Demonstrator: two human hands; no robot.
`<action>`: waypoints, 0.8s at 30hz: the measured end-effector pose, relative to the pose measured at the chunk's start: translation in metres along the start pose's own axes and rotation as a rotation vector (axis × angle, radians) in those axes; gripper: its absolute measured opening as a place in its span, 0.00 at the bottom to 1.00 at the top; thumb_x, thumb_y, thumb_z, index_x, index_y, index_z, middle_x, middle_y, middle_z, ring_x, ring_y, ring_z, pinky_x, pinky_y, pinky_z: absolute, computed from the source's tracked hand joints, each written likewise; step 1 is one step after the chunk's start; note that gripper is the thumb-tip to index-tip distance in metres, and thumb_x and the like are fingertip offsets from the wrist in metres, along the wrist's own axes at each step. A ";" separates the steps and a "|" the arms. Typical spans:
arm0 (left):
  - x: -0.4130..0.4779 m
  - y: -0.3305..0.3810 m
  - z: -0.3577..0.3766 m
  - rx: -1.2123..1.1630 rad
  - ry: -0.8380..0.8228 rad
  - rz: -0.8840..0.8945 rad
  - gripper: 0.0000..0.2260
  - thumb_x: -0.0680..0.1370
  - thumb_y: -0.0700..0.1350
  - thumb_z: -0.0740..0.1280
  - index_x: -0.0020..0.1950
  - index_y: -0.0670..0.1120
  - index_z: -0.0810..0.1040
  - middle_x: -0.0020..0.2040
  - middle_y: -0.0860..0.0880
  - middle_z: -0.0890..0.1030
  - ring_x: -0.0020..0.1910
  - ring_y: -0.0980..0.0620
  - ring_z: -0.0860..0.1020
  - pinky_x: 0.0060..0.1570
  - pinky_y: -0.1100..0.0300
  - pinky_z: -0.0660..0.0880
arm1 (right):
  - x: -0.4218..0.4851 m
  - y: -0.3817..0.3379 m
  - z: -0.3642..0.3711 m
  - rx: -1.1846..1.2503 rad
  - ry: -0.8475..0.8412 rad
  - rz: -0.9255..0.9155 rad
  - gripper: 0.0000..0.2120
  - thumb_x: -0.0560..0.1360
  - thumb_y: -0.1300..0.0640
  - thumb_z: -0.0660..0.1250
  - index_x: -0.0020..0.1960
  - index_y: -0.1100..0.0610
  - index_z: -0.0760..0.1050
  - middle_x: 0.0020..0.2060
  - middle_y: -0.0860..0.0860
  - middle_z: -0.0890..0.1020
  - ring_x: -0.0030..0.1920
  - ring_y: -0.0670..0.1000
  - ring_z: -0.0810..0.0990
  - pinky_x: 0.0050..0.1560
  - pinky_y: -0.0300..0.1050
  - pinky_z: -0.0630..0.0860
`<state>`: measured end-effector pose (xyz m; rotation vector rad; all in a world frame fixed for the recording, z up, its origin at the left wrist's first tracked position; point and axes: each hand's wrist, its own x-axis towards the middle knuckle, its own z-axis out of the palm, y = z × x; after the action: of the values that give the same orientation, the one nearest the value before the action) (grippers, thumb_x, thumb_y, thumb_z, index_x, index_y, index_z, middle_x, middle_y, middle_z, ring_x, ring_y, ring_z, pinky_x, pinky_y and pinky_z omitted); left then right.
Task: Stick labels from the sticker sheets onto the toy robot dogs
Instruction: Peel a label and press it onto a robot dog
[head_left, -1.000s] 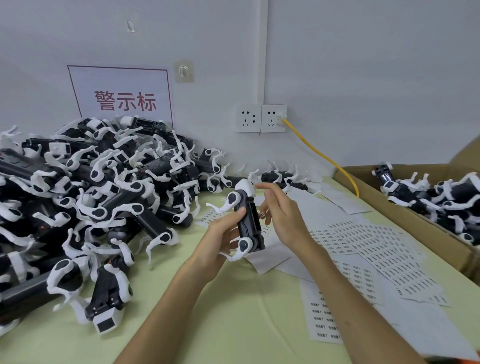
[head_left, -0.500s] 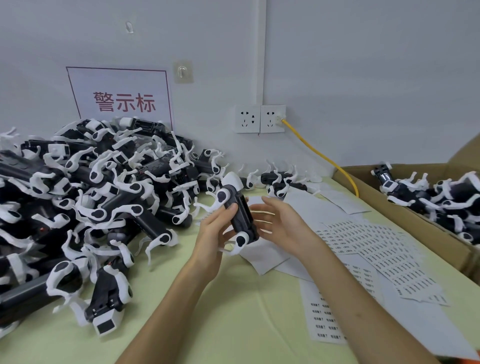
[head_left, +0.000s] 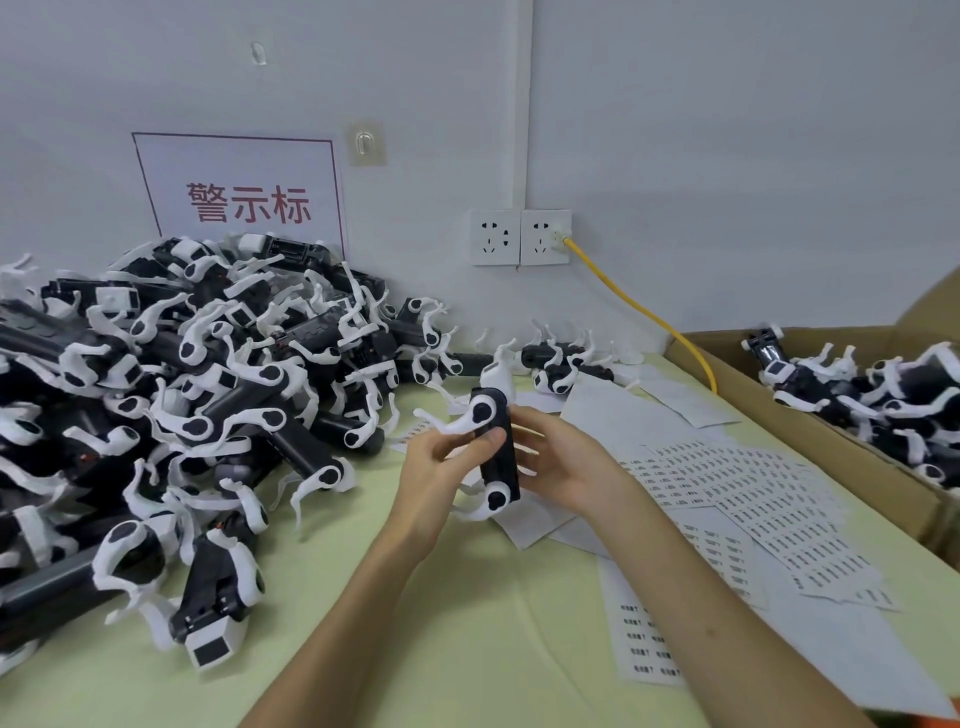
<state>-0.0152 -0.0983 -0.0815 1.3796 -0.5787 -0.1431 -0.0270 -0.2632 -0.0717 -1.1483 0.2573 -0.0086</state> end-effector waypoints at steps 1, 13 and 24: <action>0.000 0.000 0.001 0.015 -0.004 0.011 0.08 0.74 0.50 0.71 0.44 0.48 0.88 0.41 0.47 0.87 0.39 0.54 0.83 0.37 0.67 0.75 | 0.000 0.000 0.000 0.010 0.004 0.005 0.06 0.76 0.54 0.74 0.41 0.52 0.87 0.43 0.51 0.87 0.39 0.50 0.85 0.52 0.47 0.77; -0.002 -0.002 0.005 0.185 0.014 0.069 0.11 0.72 0.50 0.73 0.49 0.45 0.86 0.44 0.45 0.87 0.43 0.52 0.83 0.49 0.51 0.78 | 0.002 -0.001 -0.004 0.043 0.083 0.035 0.03 0.77 0.63 0.70 0.49 0.59 0.81 0.42 0.54 0.84 0.47 0.54 0.80 0.52 0.47 0.74; -0.004 -0.001 0.004 0.328 -0.052 0.184 0.08 0.74 0.50 0.72 0.52 0.59 0.86 0.48 0.55 0.87 0.49 0.55 0.83 0.56 0.58 0.76 | 0.004 -0.002 -0.006 0.032 0.054 0.019 0.05 0.75 0.65 0.68 0.48 0.60 0.82 0.41 0.54 0.85 0.44 0.52 0.81 0.50 0.45 0.76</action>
<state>-0.0199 -0.1001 -0.0832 1.6329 -0.7953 0.0684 -0.0242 -0.2703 -0.0734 -1.1152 0.3156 -0.0267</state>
